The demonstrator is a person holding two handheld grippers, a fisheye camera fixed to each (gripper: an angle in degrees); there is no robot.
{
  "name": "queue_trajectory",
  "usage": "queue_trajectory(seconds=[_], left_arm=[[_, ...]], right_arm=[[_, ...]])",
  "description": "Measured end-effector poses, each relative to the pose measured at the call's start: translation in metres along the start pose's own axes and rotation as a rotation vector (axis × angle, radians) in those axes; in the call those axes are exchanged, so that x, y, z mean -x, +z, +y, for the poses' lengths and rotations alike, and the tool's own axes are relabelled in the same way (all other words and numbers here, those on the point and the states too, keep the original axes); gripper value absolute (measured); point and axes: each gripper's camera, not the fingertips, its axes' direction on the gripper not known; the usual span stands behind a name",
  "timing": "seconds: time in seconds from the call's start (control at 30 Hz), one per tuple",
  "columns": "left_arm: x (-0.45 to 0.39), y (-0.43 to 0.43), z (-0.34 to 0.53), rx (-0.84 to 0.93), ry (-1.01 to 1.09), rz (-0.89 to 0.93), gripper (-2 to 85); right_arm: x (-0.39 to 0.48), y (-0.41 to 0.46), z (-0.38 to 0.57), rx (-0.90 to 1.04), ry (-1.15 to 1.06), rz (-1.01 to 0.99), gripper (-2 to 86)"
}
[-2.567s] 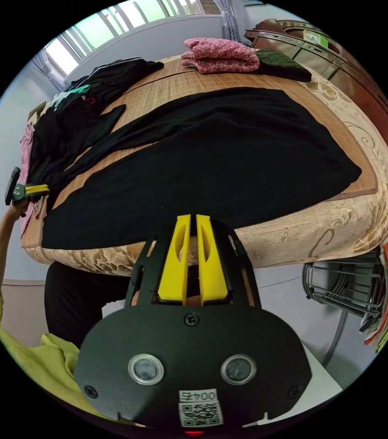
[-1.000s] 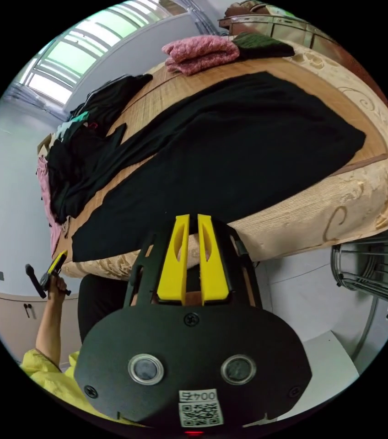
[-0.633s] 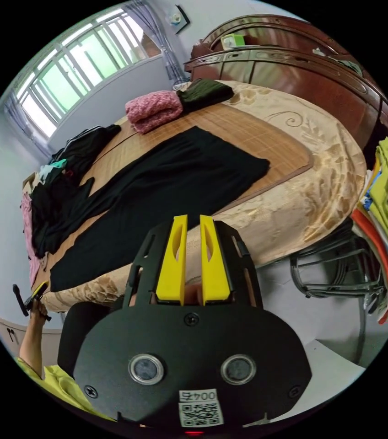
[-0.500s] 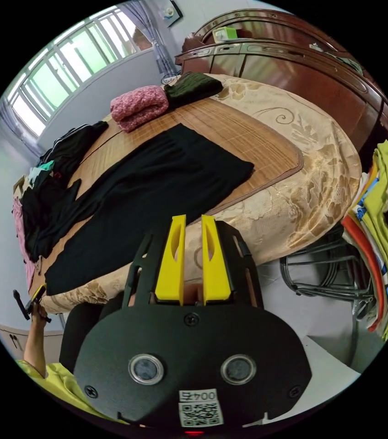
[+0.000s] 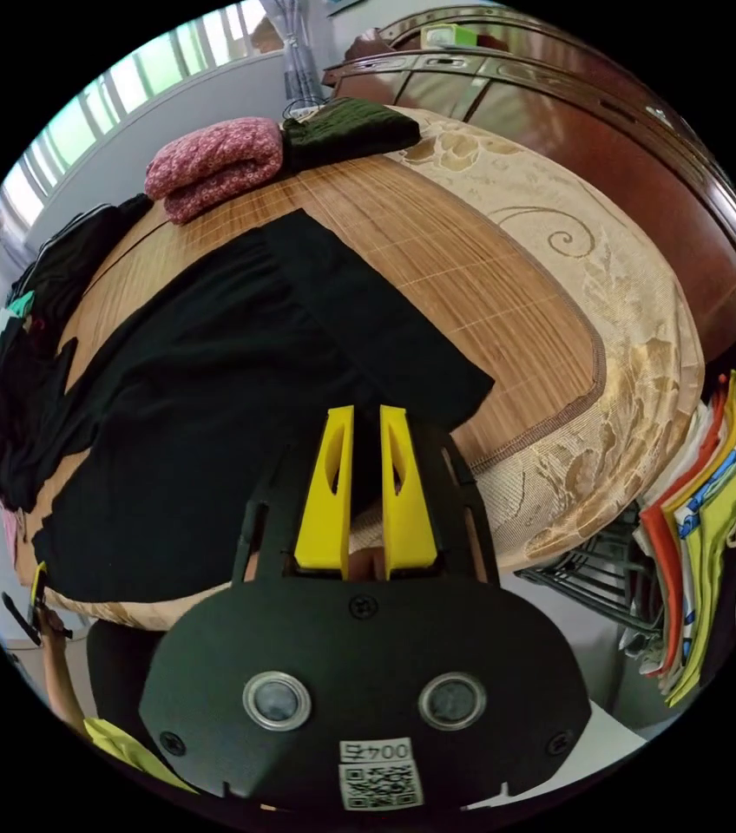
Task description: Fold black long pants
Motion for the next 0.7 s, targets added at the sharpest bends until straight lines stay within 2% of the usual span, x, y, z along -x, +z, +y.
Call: queue_trajectory(seconds=[0.17, 0.4, 0.53, 0.7], left_arm=[[0.001, 0.011, 0.0, 0.039, 0.05, -0.094, 0.7], [0.055, 0.022, 0.004, 0.096, -0.07, 0.024, 0.7], [0.085, 0.01, -0.007, -0.048, -0.114, 0.018, 1.3], [0.114, 0.06, -0.052, -0.009, -0.133, 0.037, 6.4]], right_arm=[[-0.018, 0.001, 0.02, -0.008, 0.04, -0.051, 6.4], [-0.022, -0.002, 0.033, 0.002, 0.09, -0.053, 6.0], [0.008, -0.016, 0.059, -0.088, 0.033, -0.248, 9.4], [0.045, 0.002, 0.102, -0.047, 0.068, -0.526, 9.9]])
